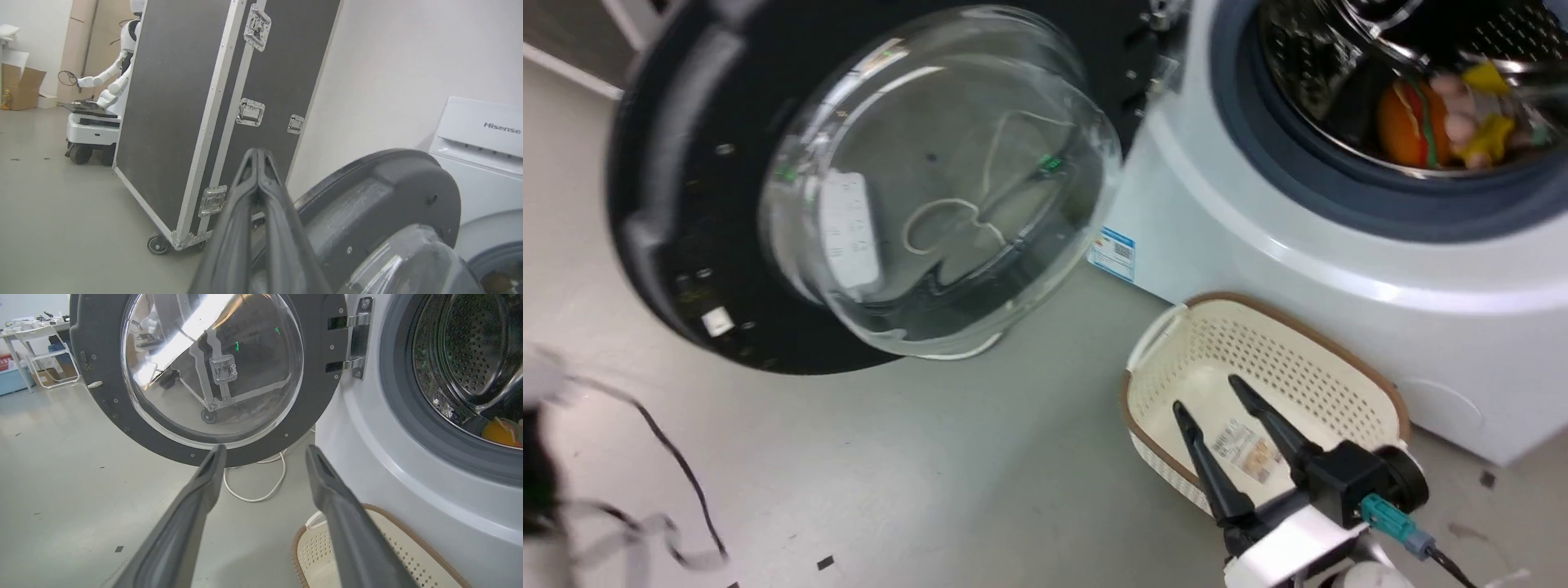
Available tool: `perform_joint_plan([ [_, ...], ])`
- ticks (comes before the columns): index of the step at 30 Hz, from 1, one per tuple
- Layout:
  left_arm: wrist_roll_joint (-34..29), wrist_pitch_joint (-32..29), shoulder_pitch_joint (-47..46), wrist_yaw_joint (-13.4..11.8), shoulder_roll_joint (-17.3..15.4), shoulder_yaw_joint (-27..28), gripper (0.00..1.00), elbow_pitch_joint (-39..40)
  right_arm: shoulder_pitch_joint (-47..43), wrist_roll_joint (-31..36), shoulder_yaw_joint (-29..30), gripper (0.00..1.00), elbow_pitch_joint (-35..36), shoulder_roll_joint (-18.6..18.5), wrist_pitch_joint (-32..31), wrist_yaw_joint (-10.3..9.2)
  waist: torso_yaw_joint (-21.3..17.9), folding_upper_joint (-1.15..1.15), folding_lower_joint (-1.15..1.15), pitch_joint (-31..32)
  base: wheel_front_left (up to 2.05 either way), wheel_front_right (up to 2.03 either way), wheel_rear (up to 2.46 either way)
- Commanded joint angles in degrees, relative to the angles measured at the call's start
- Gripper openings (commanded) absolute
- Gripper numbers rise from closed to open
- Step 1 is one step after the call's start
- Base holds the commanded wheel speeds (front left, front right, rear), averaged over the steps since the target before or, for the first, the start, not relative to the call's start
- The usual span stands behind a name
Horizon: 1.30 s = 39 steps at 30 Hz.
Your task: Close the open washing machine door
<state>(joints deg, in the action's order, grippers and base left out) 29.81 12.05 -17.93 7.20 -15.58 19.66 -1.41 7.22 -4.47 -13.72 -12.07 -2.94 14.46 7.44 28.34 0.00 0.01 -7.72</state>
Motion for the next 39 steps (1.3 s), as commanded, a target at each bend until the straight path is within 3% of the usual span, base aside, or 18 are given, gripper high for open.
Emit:
perform_joint_plan([
  [1, 4.55, -3.22, -3.53, 0.23, -2.22, 1.73, 0.0, -3.12, 1.37, 0.24, -0.06, 1.0, 0.03, 0.04, 0.53, 0.05, -2.39, 0.0, -0.01, -1.63, 0.0, 0.0, 0.0],
  [9, 22.95, -19.83, -13.61, 0.26, -10.09, 8.32, 0.0, -19.95, 2.2, 0.28, 0.41, 1.0, -0.12, -0.08, 0.54, 0.05, -6.98, 0.0, -0.01, -3.33, 0.0, 0.0, 0.0],
  [15, 35.52, -34.57, -17.89, -1.27, -12.6, 12.64, 0.0, -31.27, 2.2, 0.33, 0.7, 1.0, 0.1, -0.17, 0.54, 0.05, -8.99, 0.0, -0.01, -3.95, 0.0, 0.0, 0.0],
  [20, 41.24, -45.76, -17.19, -0.97, -13.66, 12.67, 0.0, -34.34, 2.39, 0.4, 1.07, 1.0, 0.05, -0.25, 0.54, 0.05, -9.61, 0.0, -0.01, -4.1, 0.0, 0.0, 0.0],
  [29, 50.66, -58.02, -13.45, 0.12, -10.56, 13.33, 0.0, -31.02, 2.0, 0.68, 2.9, 1.0, -0.17, -0.17, 0.54, 0.05, -9.54, 0.0, -0.01, -2.21, 0.0, 0.0, 0.0],
  [32, 54.5, -64.57, -10.23, 0.22, -7.62, 12.14, 0.0, -26.23, 1.43, 0.79, 4.51, 1.0, -0.22, -0.09, 0.54, 0.05, -9.47, 0.0, -0.01, -0.17, 0.0, 0.0, 0.0],
  [34, 55.1, -65.83, -9.21, 0.23, -6.83, 11.74, 0.0, -24.73, 1.25, 0.79, 4.99, 1.0, -0.26, -0.06, 0.54, 0.05, -9.59, 0.0, -0.01, 0.45, 0.0, 0.0, 0.0],
  [39, 57.38, -71.84, -2.86, -0.27, -0.64, 7.96, 0.0, -15.62, -0.7, -0.76, 7.48, 1.0, -0.28, 0.03, 0.54, 0.05, -10.12, 0.0, -0.01, 3.91, 0.0, 0.0, 0.0],
])
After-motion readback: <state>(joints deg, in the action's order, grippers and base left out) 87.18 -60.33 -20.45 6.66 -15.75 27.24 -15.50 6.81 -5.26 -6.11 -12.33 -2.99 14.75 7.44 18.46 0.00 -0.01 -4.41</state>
